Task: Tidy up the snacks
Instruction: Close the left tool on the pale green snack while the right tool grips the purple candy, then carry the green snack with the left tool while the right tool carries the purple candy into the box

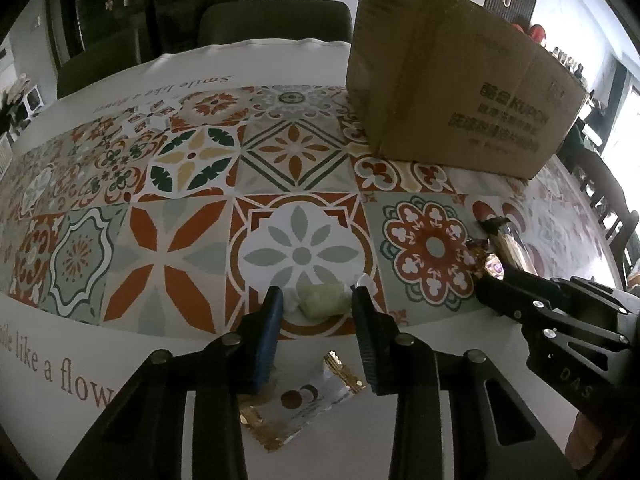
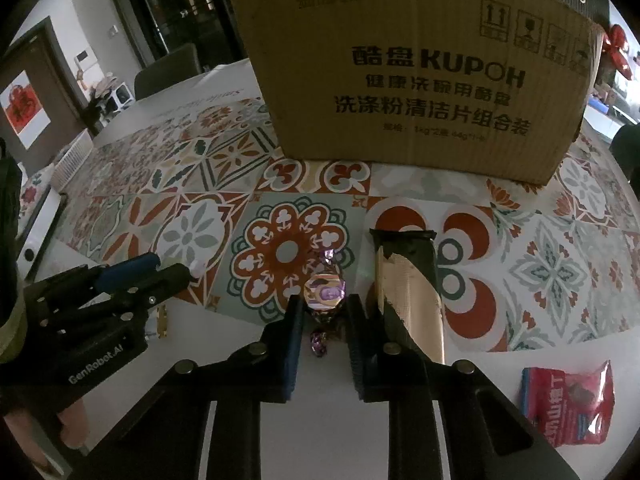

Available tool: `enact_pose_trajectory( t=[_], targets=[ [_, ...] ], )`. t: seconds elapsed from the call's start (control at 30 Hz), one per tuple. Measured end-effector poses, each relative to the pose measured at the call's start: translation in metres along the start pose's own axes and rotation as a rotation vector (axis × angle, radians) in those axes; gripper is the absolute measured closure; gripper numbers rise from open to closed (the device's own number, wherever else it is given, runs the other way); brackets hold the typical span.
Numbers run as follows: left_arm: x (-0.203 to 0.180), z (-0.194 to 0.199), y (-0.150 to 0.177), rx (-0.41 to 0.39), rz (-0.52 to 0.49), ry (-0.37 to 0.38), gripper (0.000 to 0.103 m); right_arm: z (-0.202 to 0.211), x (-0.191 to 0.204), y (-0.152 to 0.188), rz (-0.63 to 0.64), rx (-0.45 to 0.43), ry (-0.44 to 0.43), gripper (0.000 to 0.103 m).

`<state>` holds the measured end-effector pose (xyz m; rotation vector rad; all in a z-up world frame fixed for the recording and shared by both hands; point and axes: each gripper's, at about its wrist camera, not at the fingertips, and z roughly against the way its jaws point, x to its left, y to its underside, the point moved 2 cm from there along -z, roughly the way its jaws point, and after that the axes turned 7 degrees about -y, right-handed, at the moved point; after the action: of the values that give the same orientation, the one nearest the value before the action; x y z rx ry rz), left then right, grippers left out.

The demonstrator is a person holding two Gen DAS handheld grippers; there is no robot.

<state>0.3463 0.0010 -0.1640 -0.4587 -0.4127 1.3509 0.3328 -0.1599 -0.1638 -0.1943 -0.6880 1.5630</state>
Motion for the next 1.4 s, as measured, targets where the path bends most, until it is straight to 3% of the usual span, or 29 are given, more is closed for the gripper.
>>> enact_pose_trajectory(
  t=[0.57,1.4],
  targets=[
    [-0.016,0.040,-0.005,-0.087,-0.032,-0.002,0.070,0.030,0.009,-0.001,0.007,-0.054,-0.045,0.081],
    [-0.043,0.135,-0.048,-0.313,-0.050,0.037,0.070,0.130,0.008,-0.027,0.012,-0.277,-0.048,0.081]
  ],
)
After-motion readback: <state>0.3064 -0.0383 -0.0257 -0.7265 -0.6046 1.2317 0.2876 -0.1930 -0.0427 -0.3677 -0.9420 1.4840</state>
